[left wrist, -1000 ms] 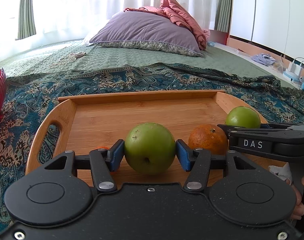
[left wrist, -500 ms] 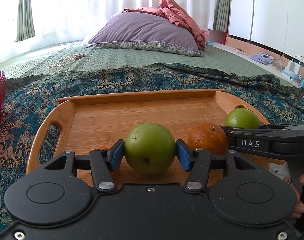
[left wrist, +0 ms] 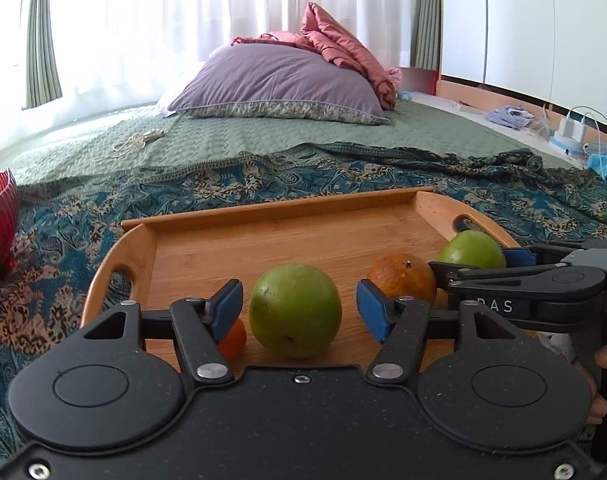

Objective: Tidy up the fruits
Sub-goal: 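Lower both green fruits onto the wooden tray while both grippers open to release, then withdraw the right gripper from the tray while the left moves toward the remaining tangerines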

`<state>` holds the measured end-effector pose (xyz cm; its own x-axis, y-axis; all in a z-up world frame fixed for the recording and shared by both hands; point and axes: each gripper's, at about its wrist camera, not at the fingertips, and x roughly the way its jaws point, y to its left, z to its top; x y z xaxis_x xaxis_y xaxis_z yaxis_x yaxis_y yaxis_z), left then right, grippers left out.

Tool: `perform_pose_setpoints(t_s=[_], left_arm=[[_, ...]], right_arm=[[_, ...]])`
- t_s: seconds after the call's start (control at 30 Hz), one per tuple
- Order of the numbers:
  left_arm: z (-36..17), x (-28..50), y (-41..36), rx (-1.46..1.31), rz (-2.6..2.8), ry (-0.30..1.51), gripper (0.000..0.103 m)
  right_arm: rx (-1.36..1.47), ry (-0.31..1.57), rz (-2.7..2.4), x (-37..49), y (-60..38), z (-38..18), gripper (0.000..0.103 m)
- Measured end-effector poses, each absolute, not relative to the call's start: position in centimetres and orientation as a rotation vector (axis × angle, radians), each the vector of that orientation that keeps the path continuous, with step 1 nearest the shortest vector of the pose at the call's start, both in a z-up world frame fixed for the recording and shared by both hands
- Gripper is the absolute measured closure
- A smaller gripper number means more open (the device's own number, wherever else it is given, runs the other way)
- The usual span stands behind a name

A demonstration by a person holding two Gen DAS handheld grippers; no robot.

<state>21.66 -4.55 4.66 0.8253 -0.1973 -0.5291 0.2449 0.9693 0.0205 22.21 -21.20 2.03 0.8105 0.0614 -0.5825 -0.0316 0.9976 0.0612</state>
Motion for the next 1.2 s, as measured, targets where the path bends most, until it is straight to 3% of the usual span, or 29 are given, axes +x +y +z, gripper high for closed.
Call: perform_pose_setpoints(t_s=[0.13, 0.6, 1.2], left_arm=[[4.9, 20.3, -4.1, 0.089, -0.242, 0.539, 0.033], [5.0, 13.4, -2.1, 0.045, -0.249, 0.49, 0.02], [3.5, 7.8, -0.9, 0.056, -0.247, 0.527, 0.014]], right_arm=[[0.051, 0.608, 0.053, 20.9, -21.5, 2.4, 0.024], [0.023, 0.535, 0.102, 14.9, -21.5, 3.4, 0.017], [-0.077, 0.516, 0.243, 9.6, -19.3, 2.3, 0.007]])
